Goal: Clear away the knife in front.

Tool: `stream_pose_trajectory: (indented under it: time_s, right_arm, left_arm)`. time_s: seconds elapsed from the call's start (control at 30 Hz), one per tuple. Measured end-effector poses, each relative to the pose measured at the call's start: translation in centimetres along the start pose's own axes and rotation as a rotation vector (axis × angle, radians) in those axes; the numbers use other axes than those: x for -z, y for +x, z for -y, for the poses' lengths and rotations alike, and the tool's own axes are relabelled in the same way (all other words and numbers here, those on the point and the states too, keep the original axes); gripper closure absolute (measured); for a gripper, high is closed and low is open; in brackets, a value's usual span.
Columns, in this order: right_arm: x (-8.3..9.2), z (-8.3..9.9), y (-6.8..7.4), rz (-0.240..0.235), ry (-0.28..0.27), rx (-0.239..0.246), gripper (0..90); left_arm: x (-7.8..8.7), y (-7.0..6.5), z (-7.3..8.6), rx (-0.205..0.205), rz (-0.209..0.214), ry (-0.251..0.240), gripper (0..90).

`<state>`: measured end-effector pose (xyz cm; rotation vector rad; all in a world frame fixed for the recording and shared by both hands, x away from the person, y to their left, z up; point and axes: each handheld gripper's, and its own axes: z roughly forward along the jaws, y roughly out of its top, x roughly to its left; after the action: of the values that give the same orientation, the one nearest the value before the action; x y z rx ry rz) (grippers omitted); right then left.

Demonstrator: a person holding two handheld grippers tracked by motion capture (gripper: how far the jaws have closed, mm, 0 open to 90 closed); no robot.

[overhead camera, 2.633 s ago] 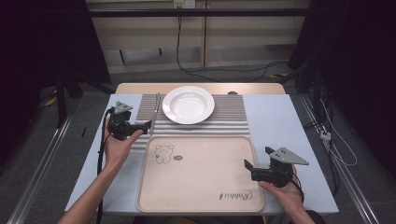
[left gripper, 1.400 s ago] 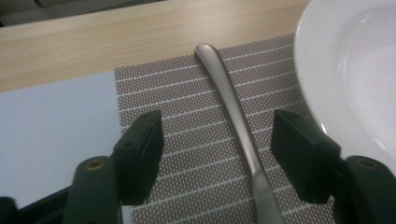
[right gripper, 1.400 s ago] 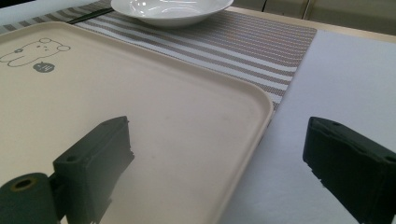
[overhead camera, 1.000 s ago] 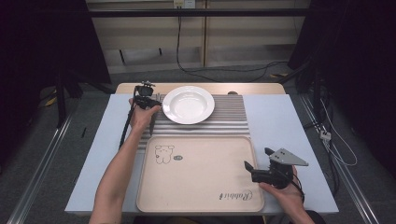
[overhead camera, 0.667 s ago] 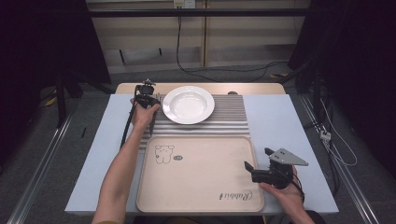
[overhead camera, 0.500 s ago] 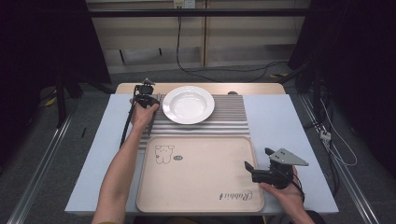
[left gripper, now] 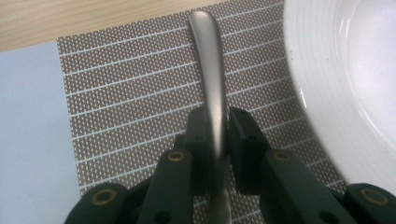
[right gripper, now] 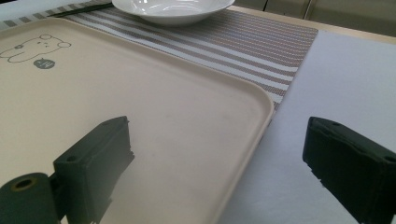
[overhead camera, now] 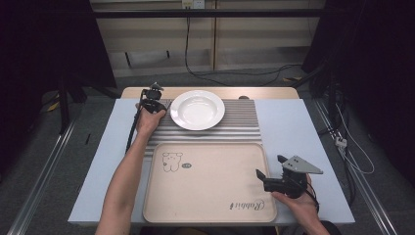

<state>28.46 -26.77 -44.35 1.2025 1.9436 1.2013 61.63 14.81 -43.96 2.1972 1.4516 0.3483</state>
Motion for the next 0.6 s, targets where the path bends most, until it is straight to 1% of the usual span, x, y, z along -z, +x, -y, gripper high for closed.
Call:
stream_pose_trajectory:
  time_s: [0.07, 0.17, 0.23, 0.27, 0.33, 0.4, 0.43, 0.5, 0.53, 0.57, 0.6]
  right_arm:
    - [0.04, 0.00, 0.02, -0.001, 0.000, -0.002, 8.6]
    - [0.02, 0.00, 0.00, -0.001, 0.001, -0.002, 8.6]
    - [0.02, 0.00, 0.00, -0.002, 0.002, -0.003, 8.6]
    - [0.01, 0.01, 0.00, -0.002, 0.001, 0.001, 8.6]
    - [-0.02, 0.01, 0.02, -0.002, 0.002, 0.001, 8.6]
    - [-0.06, 0.01, 0.03, -0.002, 0.003, 0.002, 8.7]
    - [-0.05, 0.01, 0.03, -0.002, 0.003, 0.003, 8.7]
    - [-0.05, 0.01, 0.03, -0.002, 0.003, 0.002, 8.6]
    - [-0.04, 0.01, 0.03, -0.002, 0.002, 0.003, 8.7]
    - [-0.04, 0.00, 0.03, -0.001, 0.002, 0.002, 8.6]
    - [-0.04, 0.00, 0.03, -0.001, 0.002, 0.002, 8.6]
  left_arm:
    - [-0.02, -0.02, -0.04, -0.006, -0.003, 0.002, 78.7]
    - [0.02, -0.08, -0.23, -0.004, -0.001, 0.021, 79.4]
    - [0.03, -0.12, -0.28, -0.016, -0.006, 0.025, 79.5]
    - [0.05, -0.20, -0.24, -0.011, -0.010, 0.025, 79.7]
    - [0.09, -0.51, -0.31, -0.046, -0.029, 0.031, 79.7]
    - [0.08, -0.49, -0.28, -0.045, -0.029, 0.029, 79.8]
    - [0.09, -0.49, -0.24, -0.037, -0.028, 0.027, 79.8]
    - [0.16, -0.33, -0.20, -0.025, -0.015, 0.027, 79.7]
    - [0.24, -0.21, -0.21, -0.034, -0.013, 0.033, 79.8]
    - [0.31, -0.22, -0.15, -0.041, -0.025, 0.036, 79.8]
    - [0.31, -0.22, -0.15, -0.041, -0.025, 0.036, 79.8]
